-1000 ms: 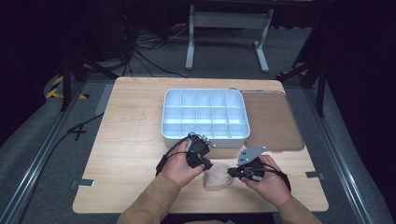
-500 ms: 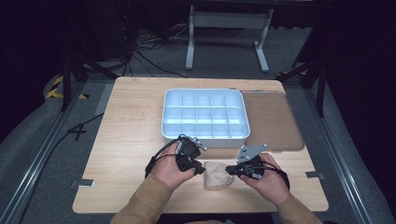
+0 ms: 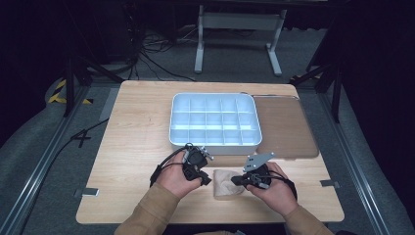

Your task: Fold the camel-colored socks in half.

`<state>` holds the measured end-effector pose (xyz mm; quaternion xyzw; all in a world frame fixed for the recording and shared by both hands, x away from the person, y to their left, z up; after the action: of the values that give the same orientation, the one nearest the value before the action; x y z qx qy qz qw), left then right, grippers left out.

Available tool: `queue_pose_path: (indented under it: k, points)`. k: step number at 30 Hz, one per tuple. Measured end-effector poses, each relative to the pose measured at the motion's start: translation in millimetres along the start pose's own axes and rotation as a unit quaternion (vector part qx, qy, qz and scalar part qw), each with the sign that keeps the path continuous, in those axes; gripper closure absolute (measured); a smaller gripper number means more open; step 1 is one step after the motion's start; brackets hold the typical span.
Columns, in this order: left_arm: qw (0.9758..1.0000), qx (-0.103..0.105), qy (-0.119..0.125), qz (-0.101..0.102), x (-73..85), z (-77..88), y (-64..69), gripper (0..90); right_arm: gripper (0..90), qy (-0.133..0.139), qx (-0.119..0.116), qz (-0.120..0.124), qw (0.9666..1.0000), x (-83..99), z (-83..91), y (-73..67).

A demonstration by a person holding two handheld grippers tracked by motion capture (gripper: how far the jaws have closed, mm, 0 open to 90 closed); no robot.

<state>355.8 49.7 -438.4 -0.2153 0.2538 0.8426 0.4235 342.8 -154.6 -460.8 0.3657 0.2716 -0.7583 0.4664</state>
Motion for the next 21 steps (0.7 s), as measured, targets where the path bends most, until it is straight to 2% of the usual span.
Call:
queue_pose_path:
  k: [7,11,14,15,17,21]
  points:
    - [0.9999,0.001,-0.014,0.003,4.6,-10.9,-5.6,75.9,88.8,0.003,-0.002,-0.005,1.0,2.1,-9.8,-3.1]
    - [0.9999,0.006,-0.014,0.003,6.8,-18.3,-7.1,77.0,89.3,-0.015,0.008,-0.011,0.9998,10.8,-15.2,3.3]
    - [0.9999,0.003,-0.01,-0.004,7.7,-24.4,-7.8,77.3,89.6,-0.012,-0.001,-0.025,0.9996,15.3,-16.6,8.5]
    - [0.9999,0.003,-0.01,-0.004,7.7,-24.4,-7.8,77.2,89.6,-0.012,-0.001,-0.025,0.9996,15.3,-16.6,8.5]
    - [1.0,0.006,-0.008,0.001,8.1,-29.8,-7.5,78.4,89.7,-0.02,0.003,-0.01,0.9997,14.4,-16.6,7.8]
    - [0.9998,0.003,-0.018,-0.001,8.6,-34.2,-6.1,80.8,89.7,-0.024,0.003,-0.005,0.9997,14.0,-16.8,7.2]
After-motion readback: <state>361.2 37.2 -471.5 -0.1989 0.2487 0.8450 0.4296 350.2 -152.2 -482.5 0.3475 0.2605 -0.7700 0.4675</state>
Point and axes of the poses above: each handheld gripper's, and its own axes: z roughly backward along the jaws, x roughly out of its underside, y roughly to its right, the point moved 3 cm from there along -z, roughly forward along the jaws, and after that the axes turned 12 degrees about y, right-handed, at the moved point
